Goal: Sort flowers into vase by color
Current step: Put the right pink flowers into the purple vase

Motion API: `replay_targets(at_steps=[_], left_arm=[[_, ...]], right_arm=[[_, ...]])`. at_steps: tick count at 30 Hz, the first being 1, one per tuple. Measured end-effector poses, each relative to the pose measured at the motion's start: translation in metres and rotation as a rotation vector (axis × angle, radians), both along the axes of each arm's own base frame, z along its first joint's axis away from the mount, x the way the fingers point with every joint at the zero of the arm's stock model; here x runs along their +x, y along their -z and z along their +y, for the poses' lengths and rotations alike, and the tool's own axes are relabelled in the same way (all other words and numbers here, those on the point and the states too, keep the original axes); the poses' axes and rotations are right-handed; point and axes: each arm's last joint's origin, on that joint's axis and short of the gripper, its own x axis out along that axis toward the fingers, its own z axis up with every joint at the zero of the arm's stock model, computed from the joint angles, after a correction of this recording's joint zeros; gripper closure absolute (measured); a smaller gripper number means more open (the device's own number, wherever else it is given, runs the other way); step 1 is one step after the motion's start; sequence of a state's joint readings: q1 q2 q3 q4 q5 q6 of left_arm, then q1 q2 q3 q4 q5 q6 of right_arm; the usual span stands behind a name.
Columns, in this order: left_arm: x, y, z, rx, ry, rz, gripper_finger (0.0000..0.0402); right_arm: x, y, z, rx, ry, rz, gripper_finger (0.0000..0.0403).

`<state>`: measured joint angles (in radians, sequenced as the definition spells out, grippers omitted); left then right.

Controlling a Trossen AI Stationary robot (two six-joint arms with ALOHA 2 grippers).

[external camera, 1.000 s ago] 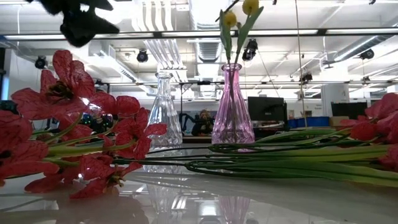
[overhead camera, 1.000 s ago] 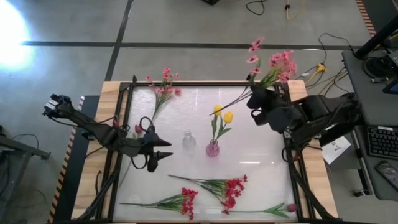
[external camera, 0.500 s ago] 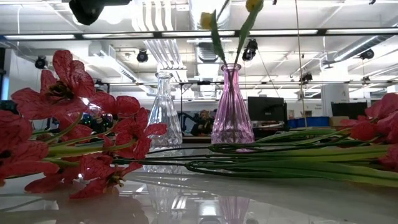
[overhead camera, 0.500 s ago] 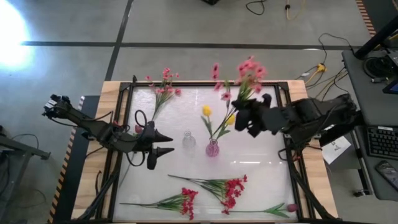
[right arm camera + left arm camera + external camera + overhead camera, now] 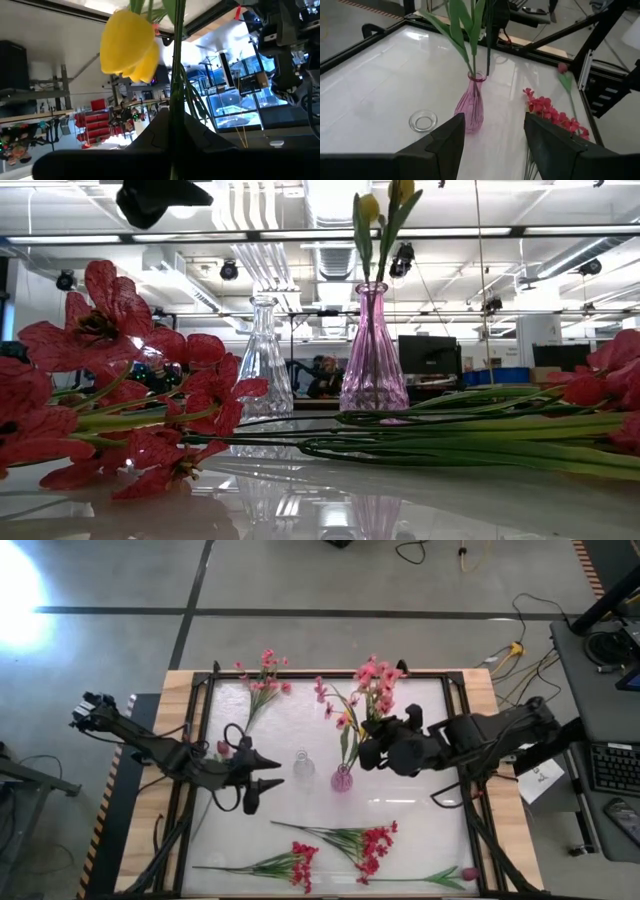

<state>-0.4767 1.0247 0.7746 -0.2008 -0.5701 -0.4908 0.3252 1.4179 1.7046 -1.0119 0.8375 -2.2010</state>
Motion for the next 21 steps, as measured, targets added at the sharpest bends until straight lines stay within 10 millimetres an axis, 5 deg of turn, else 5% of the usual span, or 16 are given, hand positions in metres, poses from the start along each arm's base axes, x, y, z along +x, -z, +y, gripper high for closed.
replay_targets(at_steps=[9,21], left_arm=[[-0.001,-0.001,0.001,0.011,0.005,-0.002,0.0208],[-0.005,-0.002,0.003,0.023,0.012,0.013,0.0208]], right_arm=[[0.011,0.011,0.004,-0.026,-0.003,0.040,0.0390],[0.011,-0.009,0.003,-0.063,-0.024,-0.029,0.0390]])
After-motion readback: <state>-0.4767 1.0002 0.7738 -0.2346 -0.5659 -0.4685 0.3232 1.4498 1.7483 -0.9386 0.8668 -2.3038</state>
